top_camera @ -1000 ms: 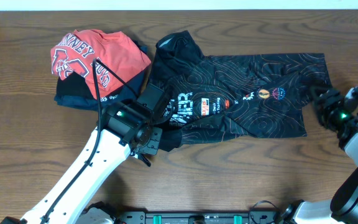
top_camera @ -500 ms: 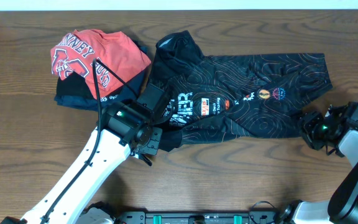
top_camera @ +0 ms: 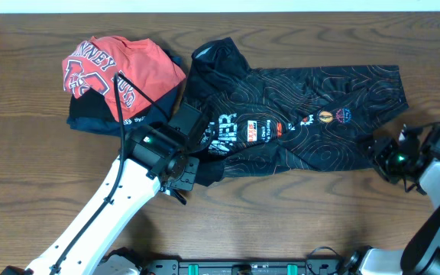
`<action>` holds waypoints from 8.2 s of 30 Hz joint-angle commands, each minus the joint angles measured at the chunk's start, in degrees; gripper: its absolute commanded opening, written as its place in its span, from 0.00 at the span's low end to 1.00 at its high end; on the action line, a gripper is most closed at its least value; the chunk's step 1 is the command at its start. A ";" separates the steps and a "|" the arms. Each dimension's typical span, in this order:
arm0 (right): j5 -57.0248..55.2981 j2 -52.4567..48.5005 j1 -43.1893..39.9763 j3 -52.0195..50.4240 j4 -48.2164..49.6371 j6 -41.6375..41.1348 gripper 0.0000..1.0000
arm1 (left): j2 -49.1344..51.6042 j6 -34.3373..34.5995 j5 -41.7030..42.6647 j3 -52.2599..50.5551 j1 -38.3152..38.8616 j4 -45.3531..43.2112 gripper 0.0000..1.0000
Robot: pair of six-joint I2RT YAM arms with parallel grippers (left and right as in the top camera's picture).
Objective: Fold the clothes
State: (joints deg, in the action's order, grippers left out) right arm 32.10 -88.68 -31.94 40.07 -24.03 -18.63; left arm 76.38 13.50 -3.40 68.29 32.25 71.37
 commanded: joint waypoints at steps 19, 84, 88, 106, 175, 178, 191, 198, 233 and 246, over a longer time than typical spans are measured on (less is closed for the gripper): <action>-16.41 -5.64 1.42 0.20 -1.05 -3.02 0.42 | -0.39 0.33 -0.68 0.90 -0.31 -0.50 0.06; -28.61 17.42 -15.41 23.76 -28.85 -9.22 0.01 | -0.42 -6.40 6.99 1.11 -0.31 1.68 0.06; -28.63 16.39 -14.16 23.76 -27.89 -9.22 0.01 | -0.39 -11.04 6.99 1.11 -0.31 -8.22 0.06; -25.62 0.37 -12.74 23.74 -20.13 -11.56 0.01 | 4.28 -30.18 1.79 0.57 -0.31 -28.11 0.06; -0.85 4.72 -16.46 82.93 -52.04 -4.70 0.01 | -3.61 -24.83 -16.98 35.54 1.51 -11.45 0.06; -1.25 -1.03 -11.98 82.93 -50.12 -4.39 0.01 | 5.38 -26.58 -15.04 35.56 0.90 -15.39 0.06; 21.33 -10.95 -15.23 83.73 -5.70 -20.85 0.01 | 21.42 -51.12 -22.58 71.89 -0.42 -37.62 0.06; 30.93 -10.84 -24.15 83.91 -10.91 -16.26 0.01 | 20.11 -47.84 -22.56 79.58 1.38 -21.38 0.06; -27.21 -14.21 -11.96 55.80 -54.21 8.98 0.01 | 31.34 -14.29 1.51 36.72 -4.63 25.31 0.06; -28.81 -14.21 -11.80 55.76 -53.75 6.64 0.01 | 30.97 -13.00 2.78 29.20 -4.52 20.22 0.06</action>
State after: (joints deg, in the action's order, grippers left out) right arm 4.01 -102.91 -43.66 95.88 -78.06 -10.52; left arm 108.57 0.21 -1.21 97.58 28.16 91.98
